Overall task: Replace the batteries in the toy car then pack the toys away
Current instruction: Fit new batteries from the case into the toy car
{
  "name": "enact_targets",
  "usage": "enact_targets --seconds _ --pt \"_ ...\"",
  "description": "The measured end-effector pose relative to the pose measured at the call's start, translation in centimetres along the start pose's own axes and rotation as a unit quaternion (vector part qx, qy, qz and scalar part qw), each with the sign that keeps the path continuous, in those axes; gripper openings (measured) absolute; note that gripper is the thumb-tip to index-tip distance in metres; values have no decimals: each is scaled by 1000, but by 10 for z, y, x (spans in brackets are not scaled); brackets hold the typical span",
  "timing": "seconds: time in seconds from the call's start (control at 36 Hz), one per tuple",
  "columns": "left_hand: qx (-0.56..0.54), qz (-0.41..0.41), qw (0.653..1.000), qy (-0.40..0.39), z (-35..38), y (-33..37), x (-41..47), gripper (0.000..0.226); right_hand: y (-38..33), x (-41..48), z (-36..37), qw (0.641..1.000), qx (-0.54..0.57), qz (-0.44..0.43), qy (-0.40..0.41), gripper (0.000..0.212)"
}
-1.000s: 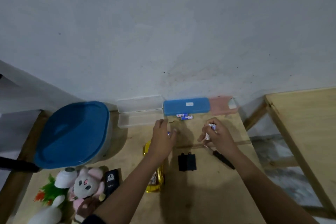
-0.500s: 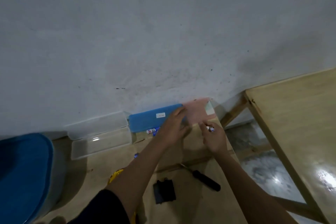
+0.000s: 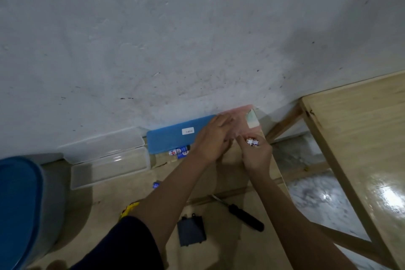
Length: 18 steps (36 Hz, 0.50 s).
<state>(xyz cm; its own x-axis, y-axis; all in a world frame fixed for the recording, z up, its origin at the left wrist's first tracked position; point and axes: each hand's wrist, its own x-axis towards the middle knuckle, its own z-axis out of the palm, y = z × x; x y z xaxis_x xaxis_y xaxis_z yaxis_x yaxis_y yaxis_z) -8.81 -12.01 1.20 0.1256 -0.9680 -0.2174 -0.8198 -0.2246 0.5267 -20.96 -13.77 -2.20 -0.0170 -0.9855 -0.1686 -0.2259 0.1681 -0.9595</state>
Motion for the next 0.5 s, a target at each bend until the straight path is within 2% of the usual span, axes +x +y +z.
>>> enact_targets --seconds 0.17,0.28,0.5 --pt "16 4 1000 6 2 0 0 61 0 -2 1 1000 8 -3 7 21" --pt "26 -1 1000 1 3 2 0 61 3 -1 1 1000 14 -2 7 11" --pt "31 20 999 9 0 3 0 58 -3 -1 0 998 62 -2 -7 9"
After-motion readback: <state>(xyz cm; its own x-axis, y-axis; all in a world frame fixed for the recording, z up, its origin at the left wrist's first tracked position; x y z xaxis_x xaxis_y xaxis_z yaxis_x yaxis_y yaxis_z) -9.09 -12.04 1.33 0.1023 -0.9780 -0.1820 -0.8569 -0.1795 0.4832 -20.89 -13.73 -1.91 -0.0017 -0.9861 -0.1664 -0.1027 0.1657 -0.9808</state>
